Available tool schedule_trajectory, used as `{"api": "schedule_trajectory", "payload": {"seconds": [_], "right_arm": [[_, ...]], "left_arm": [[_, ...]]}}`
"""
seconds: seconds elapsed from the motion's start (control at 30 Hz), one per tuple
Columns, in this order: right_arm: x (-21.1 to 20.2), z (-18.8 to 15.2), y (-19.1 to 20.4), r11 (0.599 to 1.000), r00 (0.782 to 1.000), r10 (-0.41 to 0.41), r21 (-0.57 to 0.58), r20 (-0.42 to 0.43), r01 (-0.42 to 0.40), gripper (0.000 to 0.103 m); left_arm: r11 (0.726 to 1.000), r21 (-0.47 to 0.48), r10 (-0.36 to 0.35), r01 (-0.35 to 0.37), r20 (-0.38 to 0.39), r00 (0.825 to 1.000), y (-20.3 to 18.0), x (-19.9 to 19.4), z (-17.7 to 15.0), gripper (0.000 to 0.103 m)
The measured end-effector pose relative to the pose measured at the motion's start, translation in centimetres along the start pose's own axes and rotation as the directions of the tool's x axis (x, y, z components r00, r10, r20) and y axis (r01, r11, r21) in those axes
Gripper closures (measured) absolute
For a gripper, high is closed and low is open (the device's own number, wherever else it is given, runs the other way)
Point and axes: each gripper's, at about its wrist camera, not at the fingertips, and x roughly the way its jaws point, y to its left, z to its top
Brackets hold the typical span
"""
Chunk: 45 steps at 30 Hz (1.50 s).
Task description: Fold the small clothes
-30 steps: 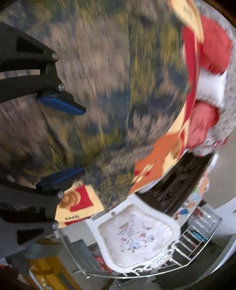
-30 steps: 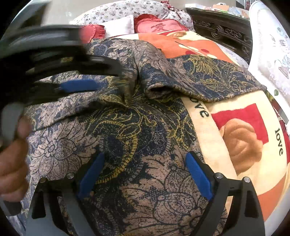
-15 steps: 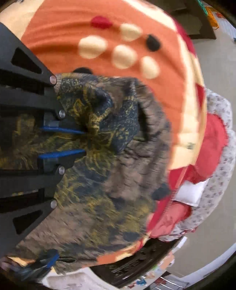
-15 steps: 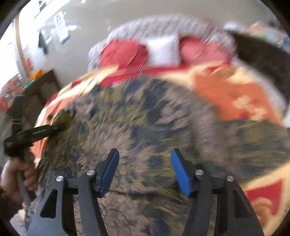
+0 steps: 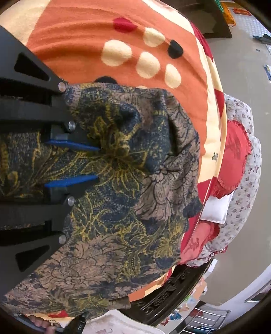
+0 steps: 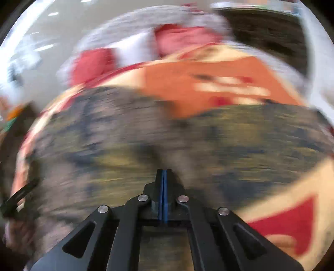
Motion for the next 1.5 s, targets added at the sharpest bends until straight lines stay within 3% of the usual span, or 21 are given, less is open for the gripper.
{"api": "schedule_trajectory", "payload": {"seconds": [0.07, 0.17, 0.27, 0.33, 0.4, 0.57, 0.6, 0.67, 0.73, 0.8, 0.83, 0.87, 0.97, 1.13, 1.27, 1.33, 1.43, 1.5], "right_arm": [[-0.7, 0.2, -4.6, 0.989, 1.0, 0.031, 0.146, 0.004, -0.031, 0.082], [-3.6, 0.2, -10.4, 0.973, 0.997, 0.052, 0.22, 0.058, -0.063, 0.074], [-5.7, 0.2, -14.6, 0.974, 0.997, -0.016, 0.225, 0.073, -0.001, 0.058], [-6.7, 0.5, -17.5, 0.971, 0.995, -0.08, 0.232, 0.065, 0.063, 0.055], [-6.8, 1.0, -19.7, 0.963, 0.995, -0.095, 0.257, 0.043, 0.081, 0.055], [-4.6, 2.0, -21.5, 0.948, 1.0, 0.025, 0.316, 0.009, -0.027, 0.053], [-3.9, 2.2, -21.6, 0.94, 0.999, 0.046, 0.337, 0.01, -0.047, 0.051], [-2.8, 2.4, -21.8, 0.919, 0.997, 0.073, 0.385, 0.035, -0.081, 0.038], [-2.0, 2.5, -22.7, 0.883, 0.993, 0.089, 0.455, 0.08, -0.116, 0.037], [-1.3, 2.6, -23.9, 0.84, 0.986, 0.119, 0.516, 0.12, -0.164, 0.037], [-1.2, 2.8, -24.2, 0.833, 0.983, 0.128, 0.523, 0.133, -0.179, 0.041], [-1.2, 3.1, -24.3, 0.838, 0.98, 0.133, 0.511, 0.148, -0.191, 0.057], [-1.8, 4.5, -23.4, 0.893, 0.979, 0.128, 0.411, 0.157, -0.182, 0.08], [-8.0, 8.6, -23.5, 0.948, 0.969, -0.007, 0.309, 0.248, -0.072, 0.081], [-15.8, 11.9, -23.8, 0.965, 0.922, -0.164, 0.25, 0.352, 0.076, 0.081], [-18.7, 12.8, -23.3, 0.972, 0.906, -0.172, 0.214, 0.388, 0.093, 0.081], [-21.2, 13.5, -20.6, 0.987, 0.899, -0.131, 0.137, 0.418, 0.08, 0.081], [-21.8, 13.7, -18.5, 0.994, 0.902, -0.084, 0.097, 0.424, 0.047, 0.081]], "left_arm": [[1.0, -0.004, -0.003, 0.003, 0.0, 1.0, 0.0, 0.1, 0.1, 0.078], [1.0, -0.008, -0.005, 0.005, 0.0, 1.0, 0.0, 0.2, 0.2, 0.078], [1.0, -0.003, 0.006, -0.006, 0.0, 1.0, -0.1, 0.4, 0.4, 0.078], [1.0, 0.002, 0.015, -0.015, 0.0, 1.0, -0.2, 0.5, 0.4, 0.078], [1.0, 0.005, 0.02, -0.02, 0.0, 1.0, -0.3, 0.5, 0.4, 0.078], [1.0, 0.007, 0.024, -0.024, -0.001, 1.0, -0.4, 0.5, 0.6, 0.077], [1.0, 0.007, 0.025, -0.025, -0.001, 1.0, -0.4, 0.6, 0.6, 0.077], [1.0, 0.01, 0.029, -0.029, -0.002, 1.0, -0.5, 0.6, 0.6, 0.077], [0.999, 0.011, 0.033, -0.033, -0.002, 0.999, -0.6, 0.6, 0.6, 0.077], [0.999, 0.01, 0.034, -0.034, -0.002, 0.999, -0.6, 0.7, 0.6, 0.077], [0.999, 0.01, 0.037, -0.037, -0.002, 0.999, -0.6, 0.7, 0.6, 0.077], [0.999, 0.012, 0.04, -0.04, -0.002, 0.999, -0.6, 0.7, 0.6, 0.077], [0.999, 0.015, 0.044, -0.044, -0.003, 0.999, -0.7, 0.8, 0.7, 0.077], [0.999, 0.016, 0.045, -0.045, -0.003, 0.999, -0.7, 0.8, 0.6, 0.077], [0.999, 0.014, 0.042, -0.042, -0.003, 0.999, -0.7, 0.8, 0.7, 0.077], [0.999, 0.016, 0.045, -0.045, -0.003, 0.999, -0.8, 0.8, 0.6, 0.077], [0.998, 0.037, 0.054, -0.053, -0.012, 0.998, -1.1, 0.8, 0.8, 0.073], [0.995, 0.082, 0.053, -0.049, -0.055, 0.997, -1.7, 0.4, 1.5, 0.061]]}}
